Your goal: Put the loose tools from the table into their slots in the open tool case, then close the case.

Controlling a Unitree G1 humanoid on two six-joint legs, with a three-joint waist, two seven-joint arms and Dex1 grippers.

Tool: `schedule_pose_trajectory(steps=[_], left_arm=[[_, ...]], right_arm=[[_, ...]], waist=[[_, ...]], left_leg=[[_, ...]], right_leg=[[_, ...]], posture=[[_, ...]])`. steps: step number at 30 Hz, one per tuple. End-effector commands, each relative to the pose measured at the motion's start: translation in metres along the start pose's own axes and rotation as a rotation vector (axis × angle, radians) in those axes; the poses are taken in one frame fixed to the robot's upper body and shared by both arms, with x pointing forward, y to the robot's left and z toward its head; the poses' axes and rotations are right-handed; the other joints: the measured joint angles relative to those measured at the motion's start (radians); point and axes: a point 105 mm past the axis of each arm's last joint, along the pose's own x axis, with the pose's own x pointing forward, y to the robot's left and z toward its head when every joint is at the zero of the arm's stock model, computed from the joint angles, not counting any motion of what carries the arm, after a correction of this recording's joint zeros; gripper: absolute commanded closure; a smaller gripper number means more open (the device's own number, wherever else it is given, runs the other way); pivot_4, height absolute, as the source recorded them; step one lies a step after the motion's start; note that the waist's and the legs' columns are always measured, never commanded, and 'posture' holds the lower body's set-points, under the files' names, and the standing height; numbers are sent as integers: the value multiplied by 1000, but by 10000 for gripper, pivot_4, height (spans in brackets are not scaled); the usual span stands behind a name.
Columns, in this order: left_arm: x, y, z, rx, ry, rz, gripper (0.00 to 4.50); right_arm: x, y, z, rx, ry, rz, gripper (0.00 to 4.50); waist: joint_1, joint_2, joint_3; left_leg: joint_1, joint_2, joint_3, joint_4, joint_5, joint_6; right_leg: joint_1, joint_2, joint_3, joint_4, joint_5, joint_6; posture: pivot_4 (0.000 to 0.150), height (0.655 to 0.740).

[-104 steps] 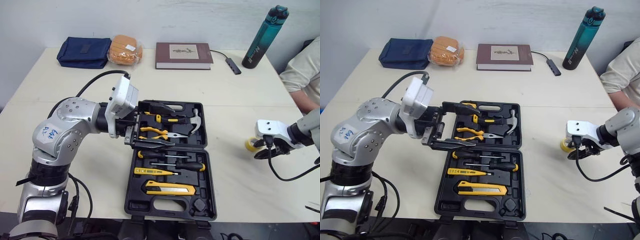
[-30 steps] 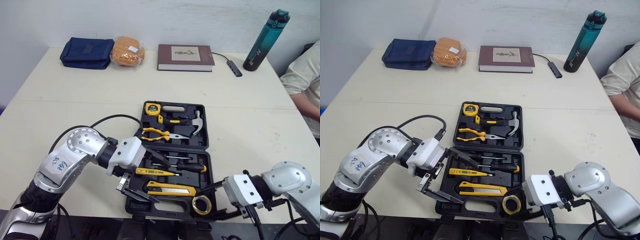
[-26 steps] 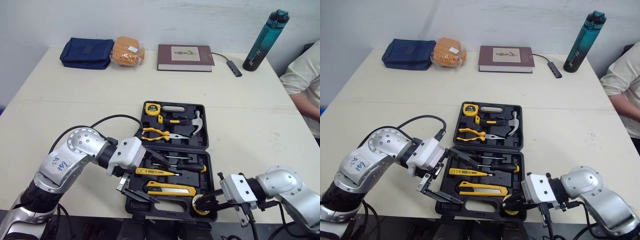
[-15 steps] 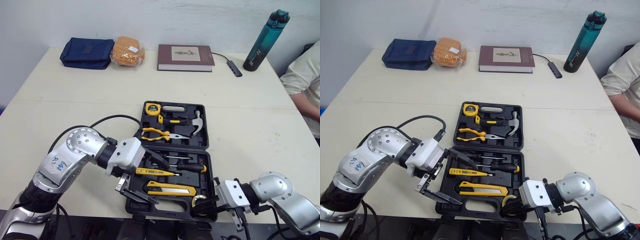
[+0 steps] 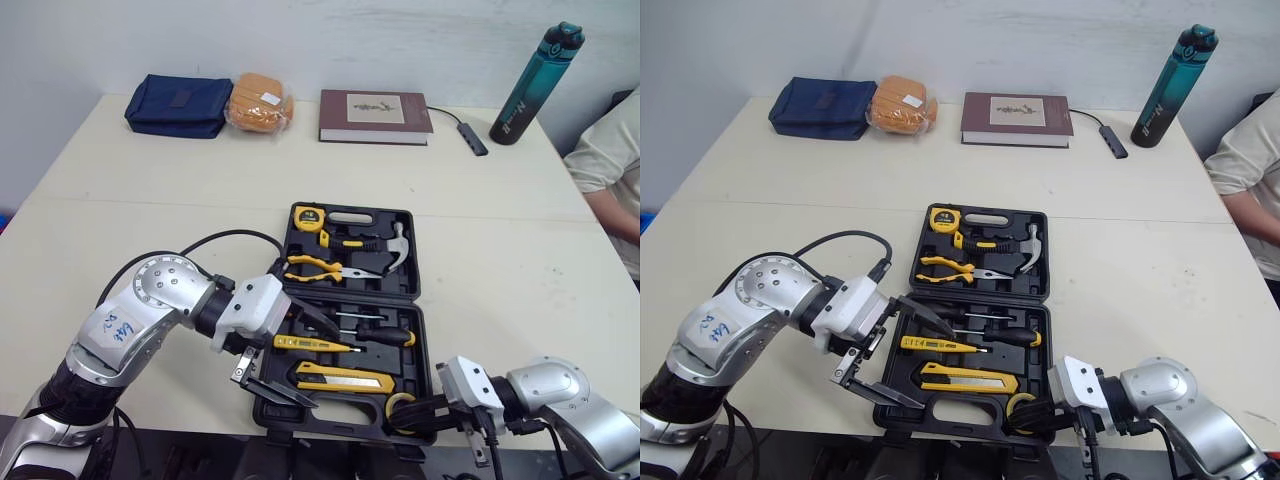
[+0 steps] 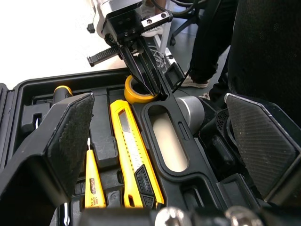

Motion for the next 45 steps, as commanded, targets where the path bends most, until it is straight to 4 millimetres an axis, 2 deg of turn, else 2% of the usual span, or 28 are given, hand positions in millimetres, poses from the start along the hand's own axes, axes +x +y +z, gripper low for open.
schedule_pose_trajectory(steps=[1,6,10,13,17,20,22,23,24,28,33,41,45], left_arm=[[1,0,4,30,-11,-1,0],[1,2,0,23,-6,19,0],[-9,7,-5,1,14,90,0],[-36,18,-17,-43,55,255,0],[-81,26,-42,-105,116,490,0],[-101,27,-59,-141,161,584,8367],[-115,29,-77,-180,202,651,17999],[-118,30,-85,-193,216,676,25327],[-120,33,-93,-197,230,694,26652],[-115,48,-110,-198,255,721,44740],[-95,66,-112,-189,230,697,44740],[-63,80,-119,-143,224,634,44740],[-59,90,-118,-147,206,656,44740]], right_arm=[[-10,-4,-22,101,77,-55,44298],[-11,0,-2,79,26,-51,44298],[-18,5,22,43,-4,-66,44298],[-41,-7,40,31,2,-186,44298],[-84,-42,40,27,73,-415,44298],[-100,-60,33,13,118,-507,45000],[-106,-82,18,4,211,-599,45000],[-107,-91,11,-10,253,-624,45000],[-103,-96,7,-18,273,-622,45000],[-86,-113,8,-37,263,-589,45000],[-74,-125,7,-73,304,-533,45000],[-52,-136,25,-114,257,-456,45000],[-51,-144,34,-142,254,-457,45000]], waist=[[0,0,0],[1,0,0],[3,0,0],[-3,1,1],[-5,1,1],[0,1,1],[-1,1,1],[-1,2,1],[-1,2,1],[-3,3,2],[-2,3,2],[-8,3,2],[-6,3,2]], left_leg=[[0,0,0,0,0,0],[0,0,0,0,0,0],[-1,-1,-1,0,0,0],[-1,0,-1,0,0,0],[0,0,-1,-1,0,0],[-1,0,-1,-1,0,0],[-2,-1,-2,-2,-1,1],[-3,-1,-2,-2,-1,0],[-4,-1,-2,-2,-1,0],[-4,-2,-2,-2,0,0],[-5,-2,-1,0,0,0],[-5,-1,0,0,1,-1],[-3,-2,0,2,1,-1]], right_leg=[[0,0,0,0,0,0],[0,0,0,0,0,0],[0,0,0,0,0,0],[-1,0,0,0,0,0],[-2,0,1,1,0,0],[-2,0,1,0,0,0],[-3,-1,1,-1,0,0],[-3,-2,1,-2,0,0],[-4,-2,1,-1,0,0],[-5,-2,1,1,0,0],[-7,-1,1,5,1,1],[-7,0,1,6,1,2],[-5,0,1,6,1,2]], posture=[[1500,7400],[1500,7400],[1500,7400],[1500,7400],[1500,7400],[1500,7400],[1500,7400],[1500,7400],[1500,7400],[1500,7400],[1500,7400],[1500,7400],[1500,7400]])
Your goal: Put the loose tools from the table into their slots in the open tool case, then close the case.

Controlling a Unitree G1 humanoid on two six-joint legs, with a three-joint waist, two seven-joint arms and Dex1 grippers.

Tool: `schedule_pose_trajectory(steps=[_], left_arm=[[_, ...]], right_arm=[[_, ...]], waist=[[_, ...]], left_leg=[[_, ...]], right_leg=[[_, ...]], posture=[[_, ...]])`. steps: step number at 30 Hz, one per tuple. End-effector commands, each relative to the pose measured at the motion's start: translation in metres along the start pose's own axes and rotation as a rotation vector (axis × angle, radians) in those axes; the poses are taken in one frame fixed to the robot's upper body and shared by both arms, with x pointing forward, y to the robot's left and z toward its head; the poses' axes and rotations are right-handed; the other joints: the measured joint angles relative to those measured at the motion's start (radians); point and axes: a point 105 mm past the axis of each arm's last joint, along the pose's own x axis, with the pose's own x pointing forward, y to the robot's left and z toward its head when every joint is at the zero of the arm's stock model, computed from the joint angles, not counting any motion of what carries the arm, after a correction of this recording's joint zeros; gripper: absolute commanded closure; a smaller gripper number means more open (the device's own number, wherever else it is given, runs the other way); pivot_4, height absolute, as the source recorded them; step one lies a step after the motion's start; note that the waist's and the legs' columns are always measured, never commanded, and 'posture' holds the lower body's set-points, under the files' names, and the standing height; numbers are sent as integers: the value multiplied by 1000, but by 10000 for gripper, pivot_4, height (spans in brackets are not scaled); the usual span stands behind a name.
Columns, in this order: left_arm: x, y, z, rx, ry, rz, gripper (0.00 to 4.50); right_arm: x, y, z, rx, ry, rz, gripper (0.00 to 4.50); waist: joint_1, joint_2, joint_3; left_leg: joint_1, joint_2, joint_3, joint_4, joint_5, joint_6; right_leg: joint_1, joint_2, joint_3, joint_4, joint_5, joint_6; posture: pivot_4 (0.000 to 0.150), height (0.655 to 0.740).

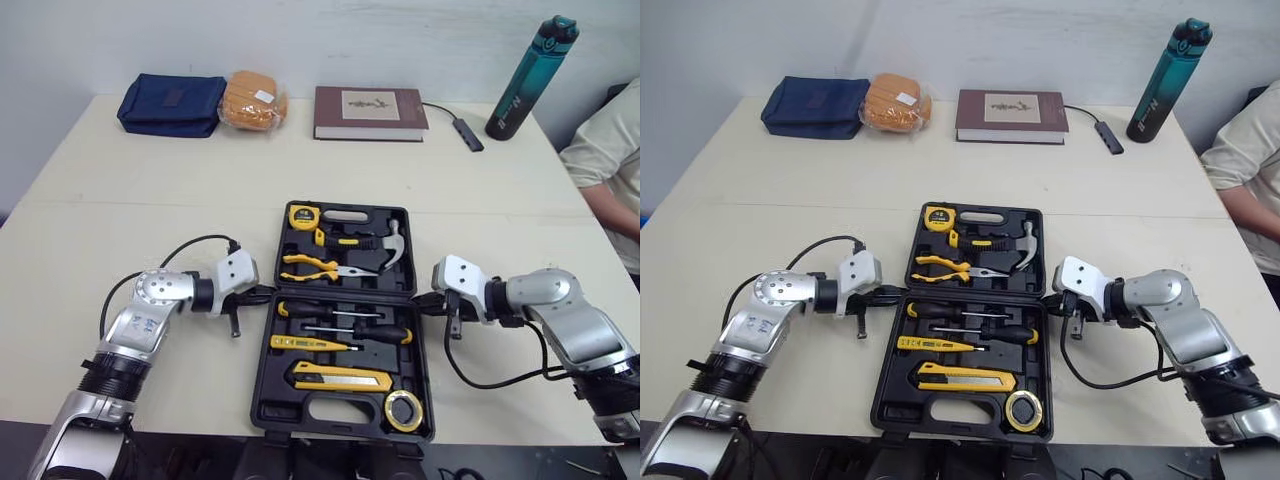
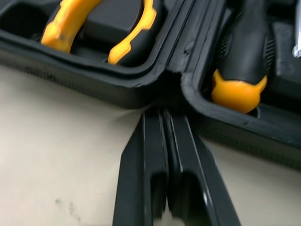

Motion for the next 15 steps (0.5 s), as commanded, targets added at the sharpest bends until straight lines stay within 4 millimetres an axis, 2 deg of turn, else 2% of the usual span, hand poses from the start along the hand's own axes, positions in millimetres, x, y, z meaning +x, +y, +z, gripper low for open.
schedule_pose_trajectory(steps=[1,4,10,15], left_arm=[[10,6,9,16,-24,15,44740],[11,11,9,-23,-15,16,44740],[12,14,6,-16,5,23,44740],[1,20,-2,-32,43,75,44740]], right_arm=[[4,-8,19,-56,-38,-7,45000],[6,-18,22,-76,-36,-33,45000],[9,-20,20,-85,-26,-36,45000],[-1,-24,9,-125,52,-89,45000]], waist=[[1,0,0],[1,0,0],[1,0,0],[1,0,0]], left_leg=[[0,0,0,0,0,0],[0,0,0,1,0,0],[0,0,0,0,1,0],[0,0,0,1,1,-1]], right_leg=[[0,0,0,0,0,0],[0,0,0,0,0,0],[0,0,0,1,0,0],[0,0,0,1,0,0]], posture=[[1500,7400],[1500,7400],[1500,7400],[1500,7400]])
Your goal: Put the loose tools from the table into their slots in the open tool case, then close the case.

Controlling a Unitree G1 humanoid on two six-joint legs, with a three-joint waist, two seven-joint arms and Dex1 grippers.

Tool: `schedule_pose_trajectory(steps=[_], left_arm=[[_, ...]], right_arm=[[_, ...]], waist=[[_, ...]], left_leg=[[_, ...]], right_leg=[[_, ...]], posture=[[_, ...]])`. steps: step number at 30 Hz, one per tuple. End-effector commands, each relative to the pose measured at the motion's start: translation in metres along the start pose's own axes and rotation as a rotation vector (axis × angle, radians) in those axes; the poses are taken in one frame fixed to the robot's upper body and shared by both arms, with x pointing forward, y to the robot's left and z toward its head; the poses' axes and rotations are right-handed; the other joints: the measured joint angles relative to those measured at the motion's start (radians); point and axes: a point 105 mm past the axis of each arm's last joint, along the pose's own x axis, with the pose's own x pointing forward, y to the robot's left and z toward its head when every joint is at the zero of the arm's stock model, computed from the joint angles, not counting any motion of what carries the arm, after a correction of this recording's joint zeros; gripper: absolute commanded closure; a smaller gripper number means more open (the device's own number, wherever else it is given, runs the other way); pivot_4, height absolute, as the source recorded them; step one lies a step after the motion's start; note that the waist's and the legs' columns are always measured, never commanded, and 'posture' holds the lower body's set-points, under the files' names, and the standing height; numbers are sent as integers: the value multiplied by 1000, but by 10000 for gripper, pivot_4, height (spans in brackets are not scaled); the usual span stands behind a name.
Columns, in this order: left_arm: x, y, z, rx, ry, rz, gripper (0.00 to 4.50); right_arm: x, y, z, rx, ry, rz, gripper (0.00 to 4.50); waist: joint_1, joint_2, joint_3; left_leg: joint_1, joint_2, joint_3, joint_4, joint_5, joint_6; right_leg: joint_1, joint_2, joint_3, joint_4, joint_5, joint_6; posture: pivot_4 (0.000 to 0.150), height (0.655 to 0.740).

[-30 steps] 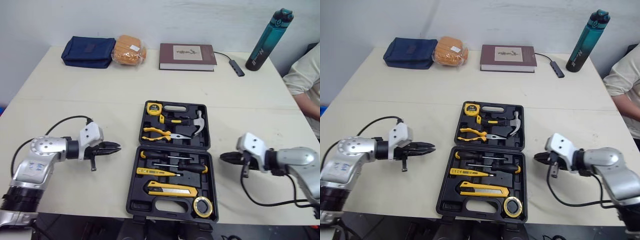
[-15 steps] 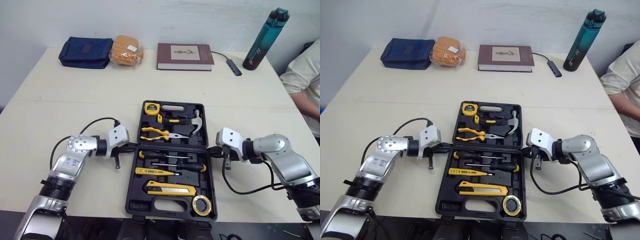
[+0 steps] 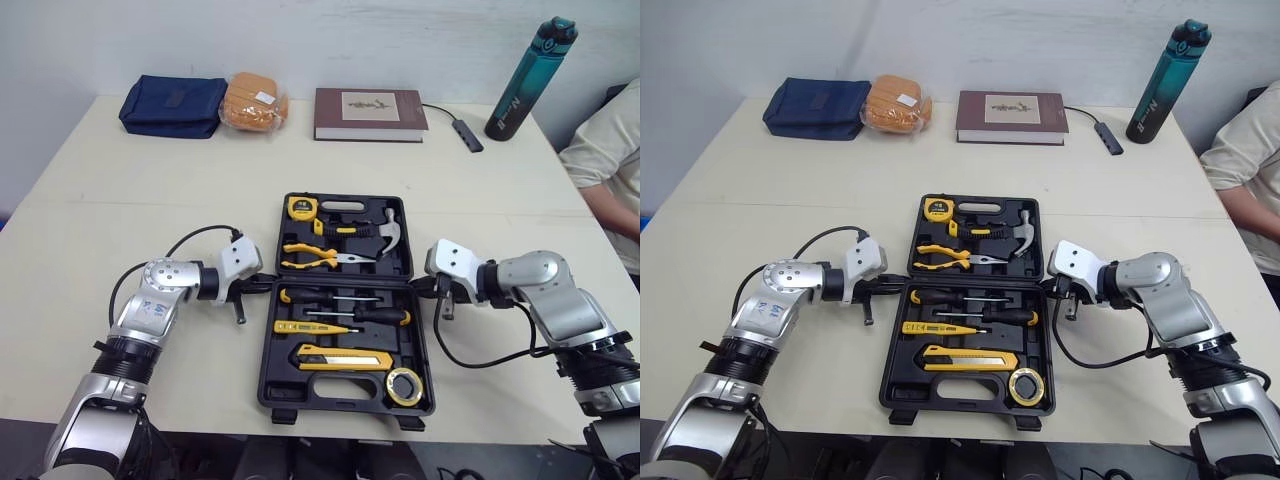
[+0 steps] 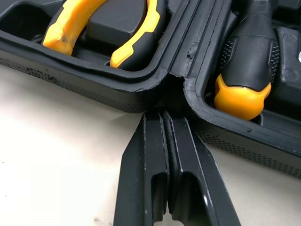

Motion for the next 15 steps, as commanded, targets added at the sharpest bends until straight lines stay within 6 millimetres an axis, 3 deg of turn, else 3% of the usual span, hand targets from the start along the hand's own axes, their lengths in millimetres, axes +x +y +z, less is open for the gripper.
schedule_pose_trajectory(steps=[1,5,6,9,12,15], left_arm=[[-8,5,-7,-11,34,50,44740],[-39,14,-5,-129,42,115,44740],[-46,14,0,-168,30,114,42396],[-60,19,22,-295,-12,137,32477],[-63,30,41,-446,-27,180,19022],[-54,43,52,-578,9,251,5540]], right_arm=[[-9,-4,0,-92,39,-52,45000],[-32,-15,-6,-62,69,-138,45000],[-37,-15,-5,-30,59,-142,45000],[-48,-19,9,127,-22,-159,35564],[-52,-28,25,355,-93,-181,21596],[-46,-42,38,614,-138,-218,6952]], waist=[[1,0,0],[-3,0,0],[-3,0,0],[-1,0,1],[1,-1,1],[2,-1,1]], left_leg=[[0,0,0,0,0,0],[-1,0,0,-1,0,0],[-1,0,0,-2,0,0],[-2,0,0,-2,0,0],[-2,0,-2,-1,0,0],[-3,0,-3,-2,0,0]], right_leg=[[0,0,0,0,0,0],[-1,0,0,0,0,0],[-1,0,0,0,0,0],[-2,0,0,0,0,0],[-1,0,0,0,0,0],[-1,0,0,0,0,0]], posture=[[1500,7400],[1500,7400],[1500,7400],[1500,7400],[1500,7400],[1500,7400]])
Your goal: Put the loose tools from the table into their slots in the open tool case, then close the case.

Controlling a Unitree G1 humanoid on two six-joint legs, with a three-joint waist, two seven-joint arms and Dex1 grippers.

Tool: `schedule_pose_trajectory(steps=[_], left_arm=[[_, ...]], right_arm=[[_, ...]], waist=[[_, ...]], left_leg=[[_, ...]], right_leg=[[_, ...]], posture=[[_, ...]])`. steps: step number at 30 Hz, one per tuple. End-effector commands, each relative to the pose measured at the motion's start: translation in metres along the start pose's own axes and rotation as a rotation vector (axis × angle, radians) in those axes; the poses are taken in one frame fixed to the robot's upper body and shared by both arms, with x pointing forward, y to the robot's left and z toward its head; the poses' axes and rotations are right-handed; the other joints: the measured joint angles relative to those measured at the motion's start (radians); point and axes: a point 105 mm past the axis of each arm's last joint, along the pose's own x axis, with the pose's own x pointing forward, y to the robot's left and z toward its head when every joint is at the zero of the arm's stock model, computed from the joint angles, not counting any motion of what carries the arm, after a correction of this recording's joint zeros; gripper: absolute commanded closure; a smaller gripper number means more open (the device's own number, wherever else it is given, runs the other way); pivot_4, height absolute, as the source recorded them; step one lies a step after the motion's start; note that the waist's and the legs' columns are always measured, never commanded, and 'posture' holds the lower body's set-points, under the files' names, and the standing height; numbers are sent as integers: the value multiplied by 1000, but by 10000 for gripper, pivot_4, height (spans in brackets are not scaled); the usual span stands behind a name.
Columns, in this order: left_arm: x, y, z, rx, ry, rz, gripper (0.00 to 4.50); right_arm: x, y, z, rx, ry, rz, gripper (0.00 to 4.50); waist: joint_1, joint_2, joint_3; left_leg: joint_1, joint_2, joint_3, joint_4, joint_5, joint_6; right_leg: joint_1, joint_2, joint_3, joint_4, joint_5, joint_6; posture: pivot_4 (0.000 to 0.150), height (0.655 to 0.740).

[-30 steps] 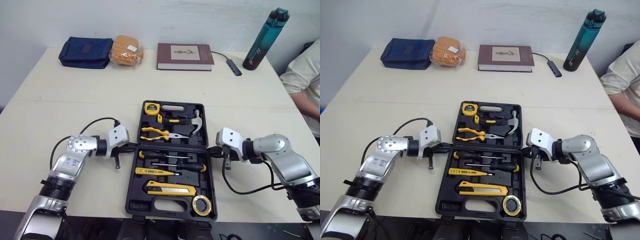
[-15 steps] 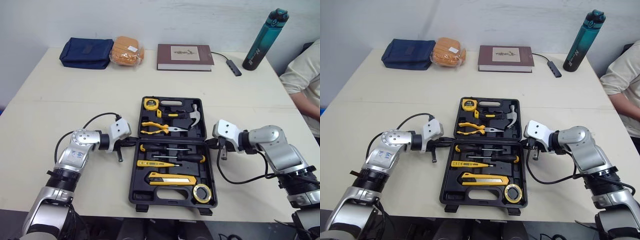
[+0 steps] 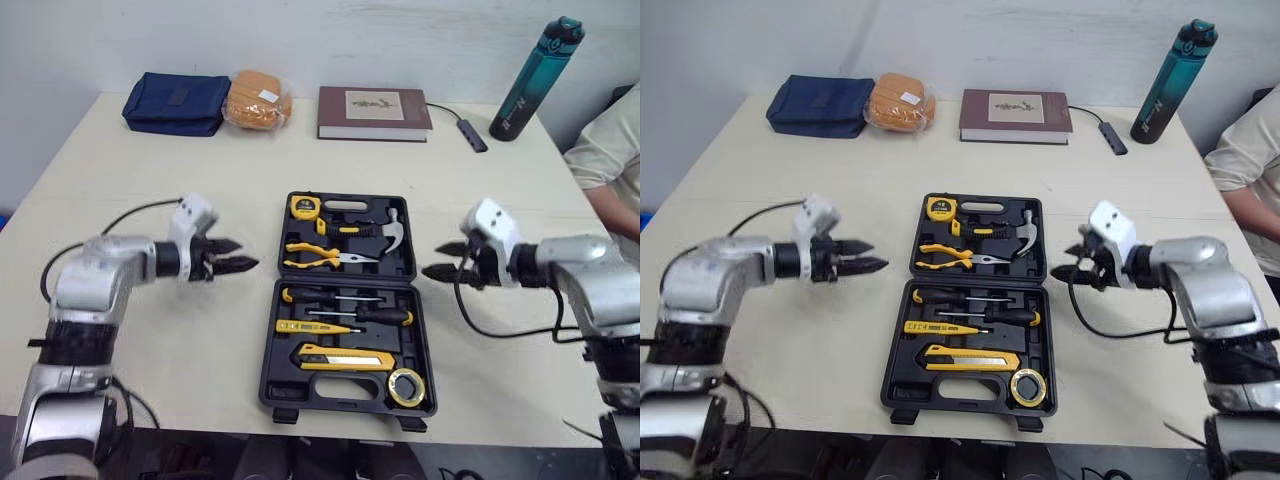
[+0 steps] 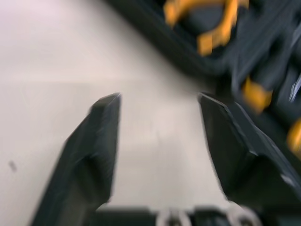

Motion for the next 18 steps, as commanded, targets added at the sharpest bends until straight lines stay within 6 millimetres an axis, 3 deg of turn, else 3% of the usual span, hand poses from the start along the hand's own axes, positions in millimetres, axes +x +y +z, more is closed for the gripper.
schedule_pose_trajectory(steps=[1,6,9,18], left_arm=[[7,6,12,-139,31,94,626],[29,1,1,-198,112,107,155],[41,2,1,-213,119,122,155],[55,-7,1,-175,134,82,155]], right_arm=[[3,-7,17,261,-23,-63,1511],[25,-5,27,399,29,-94,591],[35,-1,24,405,74,-105,591],[40,-7,14,400,133,-174,591]], waist=[[0,0,0],[-2,0,0],[1,0,0],[-1,0,0]], left_leg=[[0,0,0,0,0,0],[-5,-3,1,-1,0,0],[-18,-3,1,3,1,0],[-24,-6,3,8,3,1]], right_leg=[[0,0,0,0,0,0],[-8,0,2,4,0,0],[-24,0,2,15,0,0],[-31,-2,4,21,0,0]], posture=[[1500,7400],[1500,7400],[1500,7400],[1500,7400]])
